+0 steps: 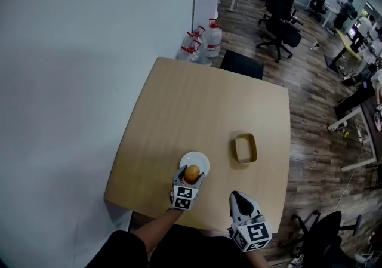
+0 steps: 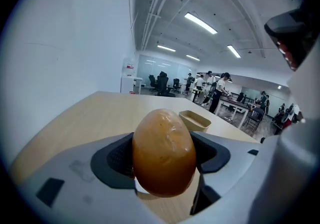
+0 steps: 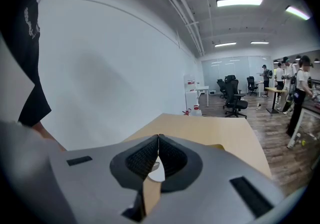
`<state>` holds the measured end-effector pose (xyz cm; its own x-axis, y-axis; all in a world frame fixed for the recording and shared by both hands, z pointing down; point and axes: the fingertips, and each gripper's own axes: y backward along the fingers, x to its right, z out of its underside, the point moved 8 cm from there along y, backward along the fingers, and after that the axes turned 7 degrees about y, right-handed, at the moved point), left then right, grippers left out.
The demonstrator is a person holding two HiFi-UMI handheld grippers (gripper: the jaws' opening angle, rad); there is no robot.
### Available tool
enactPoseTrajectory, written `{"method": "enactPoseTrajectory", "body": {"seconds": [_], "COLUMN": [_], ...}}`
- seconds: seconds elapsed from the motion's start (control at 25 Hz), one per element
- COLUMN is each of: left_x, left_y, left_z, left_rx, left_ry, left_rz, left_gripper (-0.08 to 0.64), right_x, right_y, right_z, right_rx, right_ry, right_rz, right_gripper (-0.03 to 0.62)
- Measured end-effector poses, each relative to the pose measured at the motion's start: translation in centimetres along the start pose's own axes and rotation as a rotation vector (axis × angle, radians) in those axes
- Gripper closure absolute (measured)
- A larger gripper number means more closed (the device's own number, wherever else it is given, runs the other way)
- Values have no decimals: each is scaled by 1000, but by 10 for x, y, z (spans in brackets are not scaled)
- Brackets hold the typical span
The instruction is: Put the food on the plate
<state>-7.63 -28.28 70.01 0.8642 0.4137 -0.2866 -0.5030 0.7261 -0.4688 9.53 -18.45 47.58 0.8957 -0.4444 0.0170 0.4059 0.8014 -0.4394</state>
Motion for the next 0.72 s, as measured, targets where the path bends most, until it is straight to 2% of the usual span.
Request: {"method": "enactPoseTrajectory", "body": {"seconds": [0.12, 0.32, 0.44, 0.6, 0.72], "left_x": [-12, -28, -34, -38, -36], "left_y": [-17, -49, -57, -68, -73], "left_z": [14, 38, 44, 47, 48], "left_rx": [-39, -117, -172, -254, -272], "left_ry": [-7, 31, 14, 49, 44], "left_rz": [1, 24, 25, -3, -10], "left_gripper": [239, 239, 239, 238, 238], "right_x": [-5, -4, -5, -4, -2], "right_y": [-4, 0, 2, 0, 3], "right_z": [5, 15, 18, 23, 21], "right_rx": [-17, -53, -67, -85, -86], "right_ry": [2, 0, -9, -17, -25], "right_rz": [-1, 5, 15, 21, 31], "right_gripper": [532, 532, 532, 532, 532]}}
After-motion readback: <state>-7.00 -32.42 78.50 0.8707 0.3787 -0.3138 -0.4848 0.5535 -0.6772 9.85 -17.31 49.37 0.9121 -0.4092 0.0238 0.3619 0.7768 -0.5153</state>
